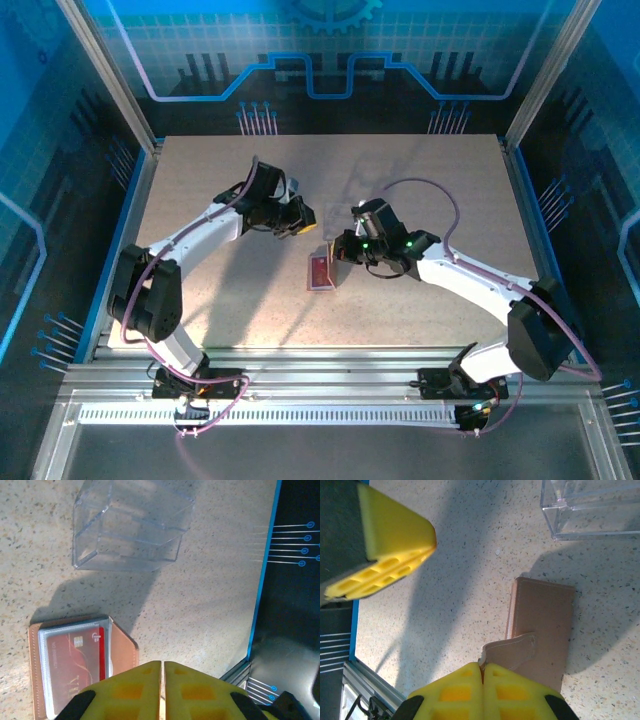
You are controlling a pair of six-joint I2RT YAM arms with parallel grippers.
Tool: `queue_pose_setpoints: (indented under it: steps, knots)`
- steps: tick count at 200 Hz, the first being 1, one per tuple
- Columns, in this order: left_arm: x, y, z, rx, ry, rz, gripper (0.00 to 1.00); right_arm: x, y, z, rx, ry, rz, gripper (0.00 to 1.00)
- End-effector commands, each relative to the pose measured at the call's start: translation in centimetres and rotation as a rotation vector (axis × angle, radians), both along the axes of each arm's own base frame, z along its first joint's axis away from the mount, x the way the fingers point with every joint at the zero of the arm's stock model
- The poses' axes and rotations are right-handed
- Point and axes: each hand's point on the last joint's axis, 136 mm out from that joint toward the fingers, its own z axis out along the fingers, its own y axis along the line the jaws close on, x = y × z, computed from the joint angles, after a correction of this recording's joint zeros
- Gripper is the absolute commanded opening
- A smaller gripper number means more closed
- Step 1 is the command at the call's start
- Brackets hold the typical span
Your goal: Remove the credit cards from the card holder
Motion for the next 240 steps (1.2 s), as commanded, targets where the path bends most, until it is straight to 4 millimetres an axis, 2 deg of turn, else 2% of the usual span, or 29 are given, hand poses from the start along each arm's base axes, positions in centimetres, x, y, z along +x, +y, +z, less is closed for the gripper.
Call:
queue_pose_setpoints:
  steps: [1, 42, 57, 61, 95, 122, 176, 240]
  knots:
    - [-0.8, 0.1, 0.0, 0.005, -0.006, -0.019, 0.10, 0.1, -0.7, 1.6, 0.016, -0.051, -0.050, 0.00]
    - [-1.3, -2.5, -0.7, -0.005, 0.016, -0.080, 0.08, -0.6, -3.1, -1.0, -0.039, 0.006, -0.067, 0.01]
    - [-1.8, -3.9, -1.4, 0.008, 0.032, -0.110, 0.08, -0.6, -4.1, -1.0, -0.053, 0.008, -0.080, 0.01]
    - [-1.9, -4.2, -1.5, 0.010, 0.034, -0.116, 0.08, -1.1, -4.9, -2.0, -0.076, 0.026, -0.085, 0.01]
    - [-2.5, -6.3, -2.6, 0.002, 0.060, -0.136, 0.07, -1.8, -8.1, -3.1, -0.129, 0.042, -0.128, 0.01]
    - [-2.9, -7.9, -3.0, 0.007, 0.069, -0.168, 0.07, -2.0, -9.9, -4.3, -0.149, 0.066, -0.146, 0.01]
    - [-4.3, -11.5, -4.6, -0.009, 0.117, -0.228, 0.05, -1.7, -11.6, -6.7, -0.199, 0.094, -0.151, 0.02]
    - [-5.1, -13.1, -8.1, -0.010, 0.199, -0.238, 0.03, -0.9, -12.3, -9.4, -0.229, 0.151, -0.127, 0.05]
